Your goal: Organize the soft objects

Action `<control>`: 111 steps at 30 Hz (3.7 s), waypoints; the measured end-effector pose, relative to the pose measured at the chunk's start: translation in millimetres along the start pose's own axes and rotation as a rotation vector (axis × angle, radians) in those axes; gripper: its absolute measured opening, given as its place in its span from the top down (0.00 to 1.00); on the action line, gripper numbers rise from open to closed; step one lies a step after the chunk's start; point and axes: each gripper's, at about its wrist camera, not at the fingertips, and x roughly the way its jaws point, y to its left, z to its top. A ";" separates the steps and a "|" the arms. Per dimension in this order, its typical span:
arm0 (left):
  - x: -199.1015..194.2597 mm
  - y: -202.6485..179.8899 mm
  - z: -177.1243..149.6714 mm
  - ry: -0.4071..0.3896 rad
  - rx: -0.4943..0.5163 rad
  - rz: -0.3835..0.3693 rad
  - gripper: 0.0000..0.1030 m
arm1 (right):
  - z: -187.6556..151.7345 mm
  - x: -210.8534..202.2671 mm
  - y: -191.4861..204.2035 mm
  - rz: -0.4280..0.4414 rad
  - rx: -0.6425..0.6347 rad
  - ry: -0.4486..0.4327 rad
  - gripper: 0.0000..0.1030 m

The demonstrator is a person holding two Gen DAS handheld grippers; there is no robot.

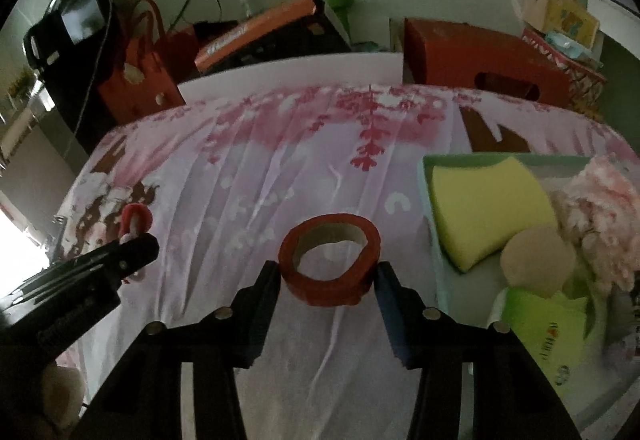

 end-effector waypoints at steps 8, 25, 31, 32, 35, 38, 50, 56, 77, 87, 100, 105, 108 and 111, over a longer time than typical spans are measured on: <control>-28.6 -22.7 0.8 -0.056 0.037 0.000 0.71 | 7.2 -42.2 -11.1 0.015 0.028 -0.078 0.50; -47.8 -98.7 -6.8 -0.106 0.160 -0.057 0.71 | 5.1 -86.0 -98.8 -0.158 0.193 -0.133 0.50; -49.3 -143.7 -11.1 -0.136 0.253 -0.114 0.71 | -1.3 -95.9 -139.3 -0.215 0.277 -0.138 0.61; -49.2 -151.6 -13.1 -0.139 0.272 -0.126 0.71 | -2.1 -97.4 -143.7 -0.222 0.288 -0.139 0.61; -46.7 -171.6 -19.0 -0.140 0.324 -0.154 0.71 | -5.6 -102.5 -157.5 -0.239 0.320 -0.145 0.61; -42.0 -187.6 -25.7 -0.130 0.364 -0.177 0.71 | -8.7 -99.5 -167.6 -0.242 0.339 -0.132 0.62; -14.9 -222.6 -40.0 -0.056 0.438 -0.235 0.70 | -17.1 -93.3 -188.8 -0.260 0.414 -0.108 0.62; -8.9 -236.0 -40.8 -0.057 0.458 -0.270 0.70 | -21.6 -89.3 -198.7 -0.262 0.440 -0.102 0.62; -8.9 -233.7 -39.8 -0.025 0.452 -0.280 0.37 | -23.6 -79.9 -202.6 -0.257 0.442 -0.088 0.62; -15.5 -195.9 -25.6 -0.031 0.345 -0.230 0.29 | -21.7 -77.0 -196.0 -0.261 0.412 -0.066 0.62; 27.0 -129.5 -19.3 0.085 0.160 0.078 0.09 | -15.0 -68.0 -170.8 -0.254 0.325 -0.021 0.44; 27.1 -116.3 -18.9 0.080 0.131 0.115 0.01 | -12.3 -66.9 -161.1 -0.248 0.288 -0.010 0.32; 25.4 -116.6 -17.2 0.071 0.124 0.109 0.01 | -11.4 -67.4 -157.5 -0.255 0.272 -0.005 0.25; 23.0 -115.7 -17.0 0.070 0.125 0.105 0.01 | -10.5 -67.7 -154.5 -0.256 0.260 0.003 0.21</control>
